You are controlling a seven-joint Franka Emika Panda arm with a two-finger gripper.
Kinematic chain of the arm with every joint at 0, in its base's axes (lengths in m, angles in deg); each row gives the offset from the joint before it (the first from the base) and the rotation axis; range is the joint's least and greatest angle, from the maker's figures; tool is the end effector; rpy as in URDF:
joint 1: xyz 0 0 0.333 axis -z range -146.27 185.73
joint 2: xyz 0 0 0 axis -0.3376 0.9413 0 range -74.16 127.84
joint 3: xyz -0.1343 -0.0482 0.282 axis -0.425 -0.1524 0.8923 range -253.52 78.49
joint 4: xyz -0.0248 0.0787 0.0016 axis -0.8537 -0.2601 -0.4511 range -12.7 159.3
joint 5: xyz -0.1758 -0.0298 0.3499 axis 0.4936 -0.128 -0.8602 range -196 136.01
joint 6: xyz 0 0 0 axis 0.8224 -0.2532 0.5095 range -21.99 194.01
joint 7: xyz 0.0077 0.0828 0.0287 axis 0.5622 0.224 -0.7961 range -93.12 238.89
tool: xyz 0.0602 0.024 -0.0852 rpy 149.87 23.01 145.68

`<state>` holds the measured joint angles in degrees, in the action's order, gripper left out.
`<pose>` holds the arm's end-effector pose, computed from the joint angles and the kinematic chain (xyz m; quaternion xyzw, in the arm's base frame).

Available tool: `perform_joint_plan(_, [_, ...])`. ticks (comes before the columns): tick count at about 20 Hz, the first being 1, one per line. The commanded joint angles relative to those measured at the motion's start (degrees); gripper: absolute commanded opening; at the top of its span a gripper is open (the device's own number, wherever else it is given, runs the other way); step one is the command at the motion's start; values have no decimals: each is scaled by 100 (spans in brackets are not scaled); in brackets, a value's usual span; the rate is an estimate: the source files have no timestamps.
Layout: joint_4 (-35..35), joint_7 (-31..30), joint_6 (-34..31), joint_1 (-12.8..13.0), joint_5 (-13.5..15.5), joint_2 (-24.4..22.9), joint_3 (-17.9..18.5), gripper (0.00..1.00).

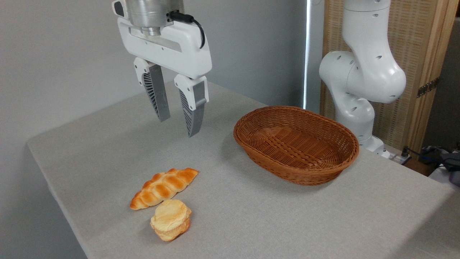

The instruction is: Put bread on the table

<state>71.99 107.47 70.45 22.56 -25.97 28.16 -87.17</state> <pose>0.5635 -0.0319 0.6249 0.9476 -0.3173 0.0217 0.0303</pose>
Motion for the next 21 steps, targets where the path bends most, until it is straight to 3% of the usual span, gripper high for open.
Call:
perform_joint_plan(1, [-1,-110,-56,-98,-16,-18,-122,100])
perform_joint_plan(11, [8,-66,-127,-115,-104,-27,-131,100])
perform_joint_plan(15, [8,-57,-197,-124,-429,-35,-149,100])
perform_joint_plan(21, [8,-31,-197,-124,-420,-27,-175,100])
